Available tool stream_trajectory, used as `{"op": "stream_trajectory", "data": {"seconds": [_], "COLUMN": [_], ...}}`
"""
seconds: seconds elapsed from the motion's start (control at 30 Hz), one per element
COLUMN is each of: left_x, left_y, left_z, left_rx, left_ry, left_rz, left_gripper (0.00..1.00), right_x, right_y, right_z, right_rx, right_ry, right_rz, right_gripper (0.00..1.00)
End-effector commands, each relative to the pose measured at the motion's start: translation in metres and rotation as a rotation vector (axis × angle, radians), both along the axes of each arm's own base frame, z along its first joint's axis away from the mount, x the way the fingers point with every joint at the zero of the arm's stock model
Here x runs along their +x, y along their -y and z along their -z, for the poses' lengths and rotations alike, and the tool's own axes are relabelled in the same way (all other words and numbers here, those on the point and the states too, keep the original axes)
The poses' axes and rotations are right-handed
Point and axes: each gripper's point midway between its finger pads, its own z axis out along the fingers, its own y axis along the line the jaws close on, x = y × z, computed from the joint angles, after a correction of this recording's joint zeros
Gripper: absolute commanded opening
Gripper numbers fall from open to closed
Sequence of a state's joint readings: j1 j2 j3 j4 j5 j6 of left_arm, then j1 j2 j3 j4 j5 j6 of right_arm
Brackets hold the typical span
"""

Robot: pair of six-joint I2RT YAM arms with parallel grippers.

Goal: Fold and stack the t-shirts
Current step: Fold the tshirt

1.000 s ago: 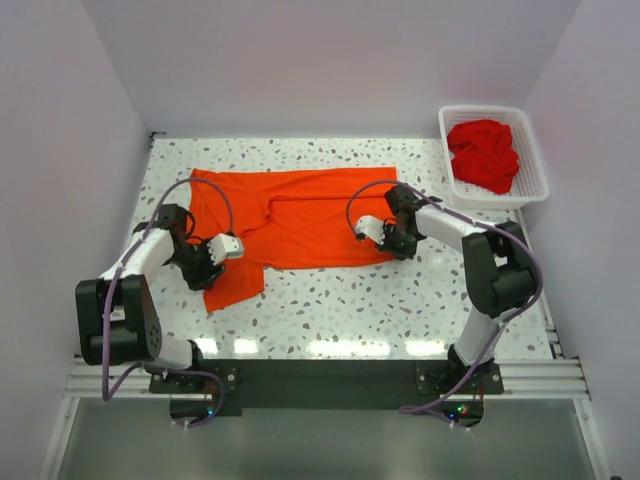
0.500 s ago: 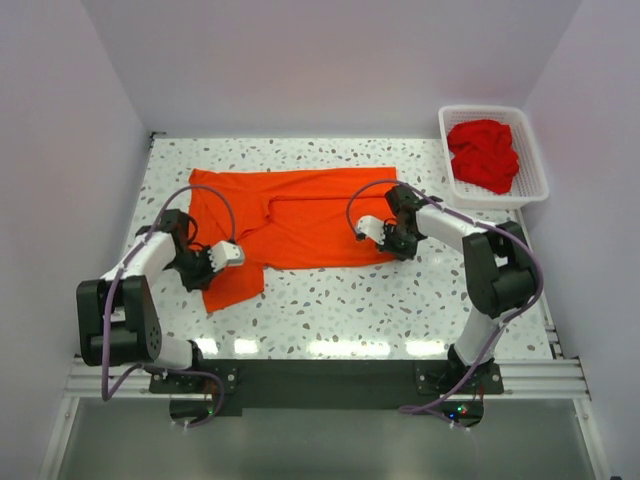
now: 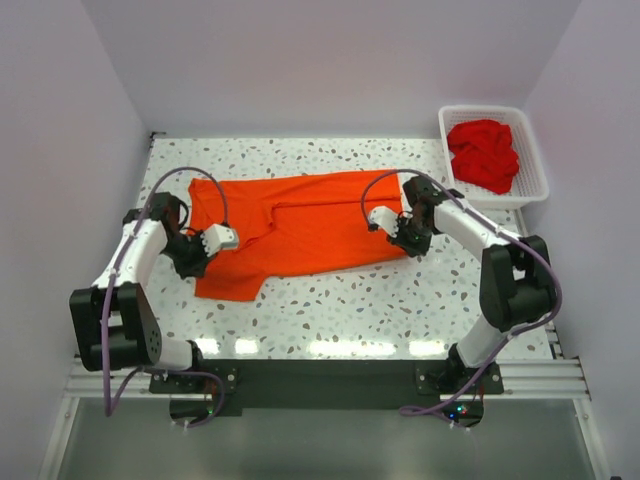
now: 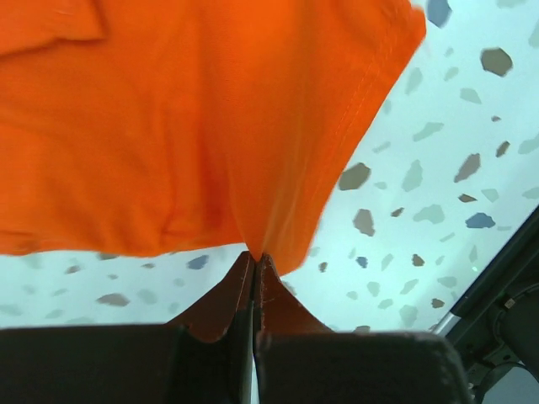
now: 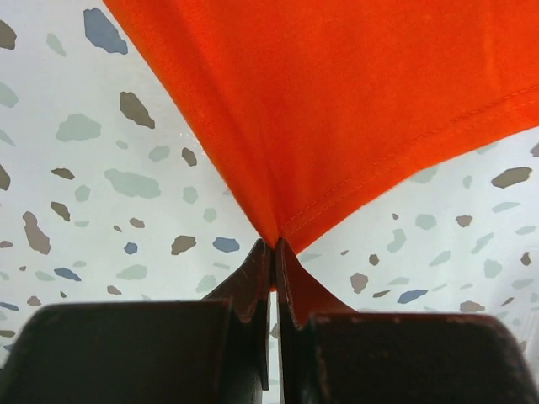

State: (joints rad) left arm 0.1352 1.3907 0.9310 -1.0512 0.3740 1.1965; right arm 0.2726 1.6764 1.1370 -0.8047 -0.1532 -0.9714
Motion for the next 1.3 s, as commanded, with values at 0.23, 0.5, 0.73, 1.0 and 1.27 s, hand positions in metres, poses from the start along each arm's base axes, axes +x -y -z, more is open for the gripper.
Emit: {"op": "stream_trajectory", "data": {"seconds": [0.23,0.5,0.73,1.0,1.27], "left_x": [0.073,0.131,0.175,0.211,0.233], "left_y": [0.005,-0.004,-0.007,-0.009,-0.007], "left_z": [-0.051,-0.063,-0.068,-0.057,-0.046], "left_rx": [-0.095,-0.094,-0.088,-0.077,-0.062], "left_ry": [0.078,0.111,0.136,0.149,0.154], "left_rz": [-0.116,-0.163,-0.164,-0.139,-0.117], "left_gripper": [0.00,0.00,0.00,0.00,0.00], "right_x": [0.044,0.073,0.096,0.115,0.127], "right_y": [-0.008,-0.010,-0.003,-0.003,-0.005], "right_z": [-0.033,-0.028,-0.022,-0.014,-0.005], "right_rx": [0.043,0.025,0.006,0.011,0.011], "right_ry": [0.029,-0.008,-0.015,-0.021,-0.025], "right_rz": [-0.041,-0.050,-0.025,0.006,0.029], "right_gripper": [0.00,0.00,0.00,0.00,0.00]}}
